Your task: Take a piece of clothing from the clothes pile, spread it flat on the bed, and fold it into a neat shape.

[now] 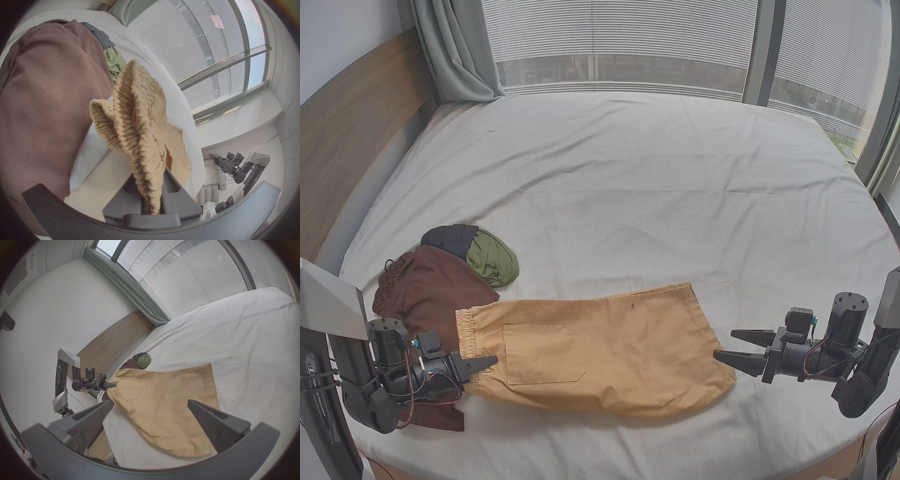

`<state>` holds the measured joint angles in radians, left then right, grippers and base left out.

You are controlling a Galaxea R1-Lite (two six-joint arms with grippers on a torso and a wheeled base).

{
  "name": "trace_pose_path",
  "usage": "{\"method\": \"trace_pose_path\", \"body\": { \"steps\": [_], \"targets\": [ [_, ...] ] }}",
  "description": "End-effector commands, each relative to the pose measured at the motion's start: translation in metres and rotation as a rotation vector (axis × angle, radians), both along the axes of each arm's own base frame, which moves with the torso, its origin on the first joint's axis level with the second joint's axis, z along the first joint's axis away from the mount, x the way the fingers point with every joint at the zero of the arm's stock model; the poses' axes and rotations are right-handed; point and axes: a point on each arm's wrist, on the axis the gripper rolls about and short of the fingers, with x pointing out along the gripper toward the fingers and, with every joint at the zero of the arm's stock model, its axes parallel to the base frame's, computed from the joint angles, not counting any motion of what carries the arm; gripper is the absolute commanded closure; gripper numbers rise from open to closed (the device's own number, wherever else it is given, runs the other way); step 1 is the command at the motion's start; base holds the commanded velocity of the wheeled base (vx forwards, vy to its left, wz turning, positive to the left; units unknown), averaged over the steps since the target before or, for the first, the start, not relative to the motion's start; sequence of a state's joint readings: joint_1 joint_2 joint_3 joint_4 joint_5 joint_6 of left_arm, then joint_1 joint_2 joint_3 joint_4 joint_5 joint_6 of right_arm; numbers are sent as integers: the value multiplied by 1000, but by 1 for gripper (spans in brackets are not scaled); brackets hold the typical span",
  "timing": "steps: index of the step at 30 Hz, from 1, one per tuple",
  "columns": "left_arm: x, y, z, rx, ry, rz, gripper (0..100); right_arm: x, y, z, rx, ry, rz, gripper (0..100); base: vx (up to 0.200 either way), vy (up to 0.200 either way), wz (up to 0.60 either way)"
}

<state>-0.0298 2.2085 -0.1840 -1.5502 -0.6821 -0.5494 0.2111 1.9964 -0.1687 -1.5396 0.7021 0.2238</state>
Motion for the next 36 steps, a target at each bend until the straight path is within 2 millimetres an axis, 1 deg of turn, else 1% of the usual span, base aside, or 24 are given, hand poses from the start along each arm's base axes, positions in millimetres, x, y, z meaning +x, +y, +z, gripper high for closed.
{"method": "trace_pose_path", "body": {
  "steps": [1, 15, 26, 30, 33, 36],
  "targets": [
    [-4, 11, 7, -10, -14, 24, 100, 0, 1, -1, 0, 2, 3, 0, 0, 0, 0],
    [-10, 28, 8, 6, -29, 56, 100, 0, 2, 0, 0, 0, 7, 0, 0, 0, 0],
    [-8, 23, 10, 0, -40, 28, 100, 0, 2, 0, 0, 0, 7, 0, 0, 0, 0],
    [-9, 23, 17, -5, -65, 30, 100, 0, 1, 0, 1, 2, 4, 0, 0, 0, 0],
    [-9, 23, 18, -4, -71, 28, 100, 1, 1, 0, 0, -1, 3, 0, 0, 0, 0],
    [-9, 18, 22, -4, -86, 11, 100, 1, 1, 0, 1, 0, 4, 0, 0, 0, 0]
  ]
}}
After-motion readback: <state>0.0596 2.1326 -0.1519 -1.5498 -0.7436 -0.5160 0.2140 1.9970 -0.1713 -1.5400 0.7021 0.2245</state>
